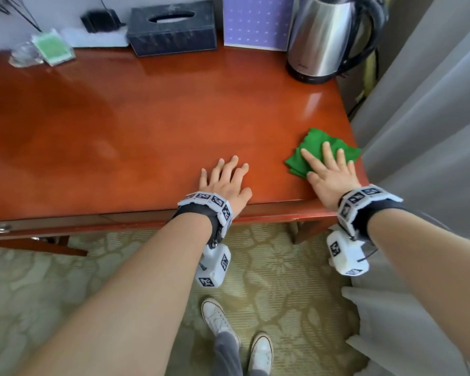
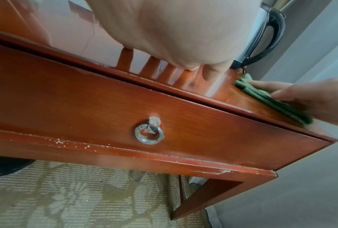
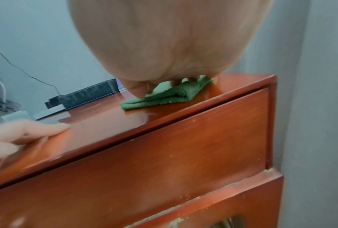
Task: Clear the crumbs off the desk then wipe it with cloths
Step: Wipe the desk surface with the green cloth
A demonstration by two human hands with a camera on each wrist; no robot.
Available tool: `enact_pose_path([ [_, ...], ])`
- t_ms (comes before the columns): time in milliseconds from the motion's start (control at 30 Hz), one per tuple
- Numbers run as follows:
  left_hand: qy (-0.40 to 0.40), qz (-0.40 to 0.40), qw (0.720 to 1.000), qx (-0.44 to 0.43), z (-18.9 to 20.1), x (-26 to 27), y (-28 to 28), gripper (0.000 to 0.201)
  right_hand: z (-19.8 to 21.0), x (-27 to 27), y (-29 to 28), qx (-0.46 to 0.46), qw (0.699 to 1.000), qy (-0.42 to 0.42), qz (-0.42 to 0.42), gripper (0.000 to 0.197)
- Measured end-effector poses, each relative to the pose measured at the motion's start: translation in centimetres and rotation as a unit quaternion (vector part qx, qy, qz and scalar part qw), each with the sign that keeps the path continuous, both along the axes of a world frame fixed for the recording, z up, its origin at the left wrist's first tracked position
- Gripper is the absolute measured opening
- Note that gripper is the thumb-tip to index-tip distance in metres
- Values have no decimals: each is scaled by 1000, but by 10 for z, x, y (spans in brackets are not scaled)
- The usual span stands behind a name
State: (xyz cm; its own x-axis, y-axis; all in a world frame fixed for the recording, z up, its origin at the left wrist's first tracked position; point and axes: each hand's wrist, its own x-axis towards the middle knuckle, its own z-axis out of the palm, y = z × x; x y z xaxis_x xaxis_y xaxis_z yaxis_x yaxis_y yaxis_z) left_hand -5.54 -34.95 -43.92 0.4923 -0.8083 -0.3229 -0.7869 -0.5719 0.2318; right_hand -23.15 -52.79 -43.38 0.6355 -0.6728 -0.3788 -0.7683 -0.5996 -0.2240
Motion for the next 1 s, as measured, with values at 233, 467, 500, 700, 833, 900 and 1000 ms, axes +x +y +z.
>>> enact_pose_path([
  [233, -18, -1, 1000, 6, -4, -4, -1, 62, 0, 26, 31, -12, 999, -16, -29, 64],
  [467, 30, 91, 993, -65, 13, -7, -10, 61, 8, 60, 74, 84, 988, -85, 103, 71],
  [500, 0, 110, 990, -86, 18, -9, -15, 62, 10, 54, 65, 97, 984, -122, 85, 76],
  [700, -37, -133, 988, -66, 16, -40, -52, 72, -7, 4, 14, 21, 997, -79, -19, 78],
  [833, -59, -96, 994, 4, -10, -52, -56, 76, -11, 10, 9, 29, 998, -49, -6, 80],
  [900, -55, -110, 992, 0, -11, -56, -45, 78, -8, 12, 6, 36, 999, -31, -3, 84],
  [1000, -53, -146, 988, 18, -10, -57, -19, 83, 1, 13, 0, 63, 998, 8, 21, 89],
])
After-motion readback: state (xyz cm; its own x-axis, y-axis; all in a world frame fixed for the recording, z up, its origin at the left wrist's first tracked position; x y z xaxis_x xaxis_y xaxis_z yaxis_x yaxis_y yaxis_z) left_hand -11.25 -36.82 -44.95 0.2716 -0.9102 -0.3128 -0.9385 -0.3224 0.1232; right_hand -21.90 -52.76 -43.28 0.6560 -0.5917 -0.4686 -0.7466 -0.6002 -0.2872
